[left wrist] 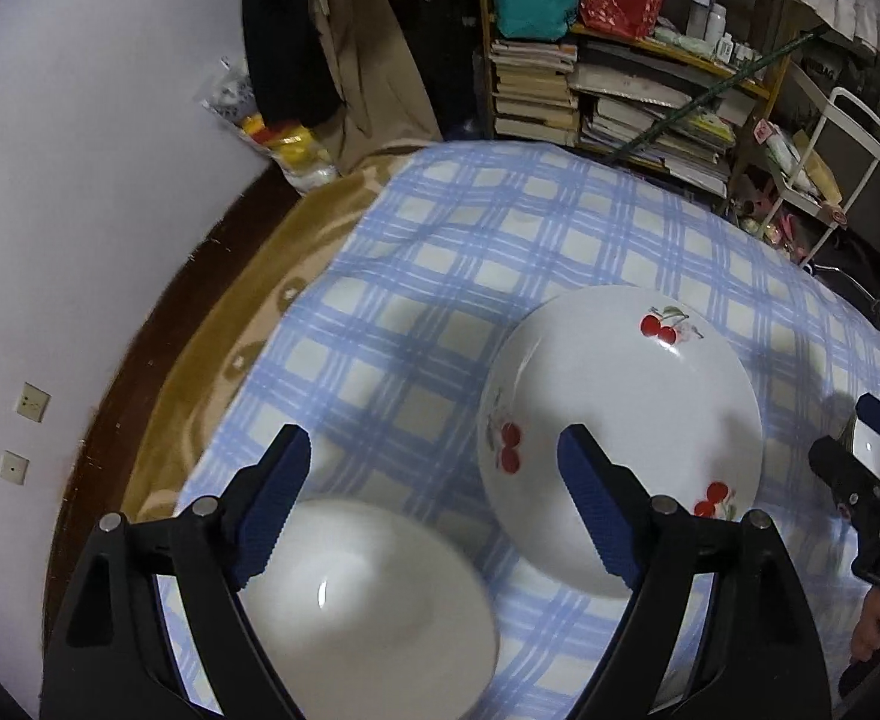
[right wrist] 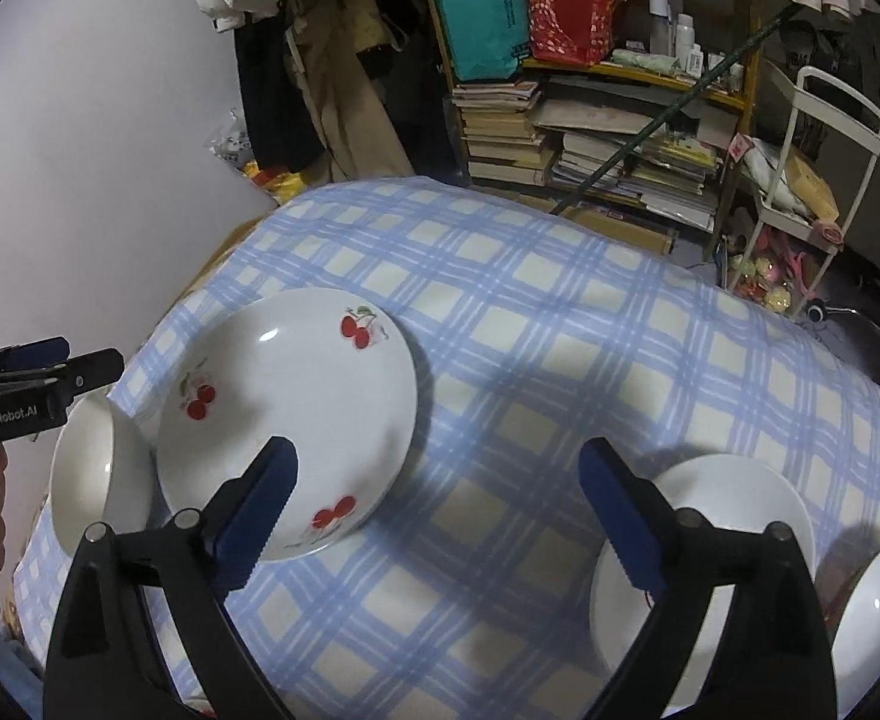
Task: Organize plates and bowls
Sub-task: 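Move both tools to another cherry plate and pinch its rim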
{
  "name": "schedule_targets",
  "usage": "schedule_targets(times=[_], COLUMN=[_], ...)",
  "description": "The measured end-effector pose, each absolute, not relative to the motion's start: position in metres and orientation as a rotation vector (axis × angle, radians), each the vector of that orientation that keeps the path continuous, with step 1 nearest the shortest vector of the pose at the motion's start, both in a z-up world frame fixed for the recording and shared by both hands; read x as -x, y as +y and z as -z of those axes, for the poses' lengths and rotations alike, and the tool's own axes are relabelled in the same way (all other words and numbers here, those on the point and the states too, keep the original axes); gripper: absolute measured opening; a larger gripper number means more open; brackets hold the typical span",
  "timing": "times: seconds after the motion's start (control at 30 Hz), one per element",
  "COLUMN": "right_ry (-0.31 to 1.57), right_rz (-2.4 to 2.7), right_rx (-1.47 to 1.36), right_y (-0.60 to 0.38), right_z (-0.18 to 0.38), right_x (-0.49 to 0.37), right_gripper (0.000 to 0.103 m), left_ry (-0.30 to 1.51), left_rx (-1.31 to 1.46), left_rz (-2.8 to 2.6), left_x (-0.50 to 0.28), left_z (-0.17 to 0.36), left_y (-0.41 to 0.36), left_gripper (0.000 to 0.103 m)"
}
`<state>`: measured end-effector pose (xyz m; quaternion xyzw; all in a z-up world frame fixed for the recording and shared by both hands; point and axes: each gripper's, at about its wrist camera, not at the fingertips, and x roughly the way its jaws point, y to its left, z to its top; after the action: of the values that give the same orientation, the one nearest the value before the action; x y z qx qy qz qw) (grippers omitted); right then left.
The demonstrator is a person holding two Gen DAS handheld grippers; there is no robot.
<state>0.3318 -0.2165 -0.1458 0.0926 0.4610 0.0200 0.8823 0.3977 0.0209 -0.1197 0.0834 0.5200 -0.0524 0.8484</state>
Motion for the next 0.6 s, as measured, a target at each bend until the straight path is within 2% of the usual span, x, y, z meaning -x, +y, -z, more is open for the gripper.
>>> schedule_targets(times=[0.3,0.33,0.4,0.47,0.6], right_ry=[1.003,1.011,1.042,1.081,1.12], right_rz=[-0.077,-0.083,-0.089,-0.078,-0.09], right_rx=[-0.277,-0.289,-0.33,-0.395,-0.448], right_y=[-0.219,-0.218,-0.218,-0.221,-0.218], right_z=[0.156,0.158,0.162,0.168,0.175], right_x=[-0.353,-0.355,-0.361,-0.366,-0.372], right_gripper=[0.098,0.097,0.086,0.08,0.077], left_ry=[1.197,1.21,1.235,1.25,1.283], left_rx=[-0.134,-0.129,-0.122,-0.13,-0.115], left_rz=[0.171,0.179,0.199,0.203,0.197], left_x=[-0.419,-0.42,-0.422,-0.422,-0.425], left_z=[0.143,0.146,0.151,0.155,0.165], left_y=[0.002,0.0,-0.003,-0.004,-0.001], left_gripper=[0.084,0.083,0.077,0.074,0.074])
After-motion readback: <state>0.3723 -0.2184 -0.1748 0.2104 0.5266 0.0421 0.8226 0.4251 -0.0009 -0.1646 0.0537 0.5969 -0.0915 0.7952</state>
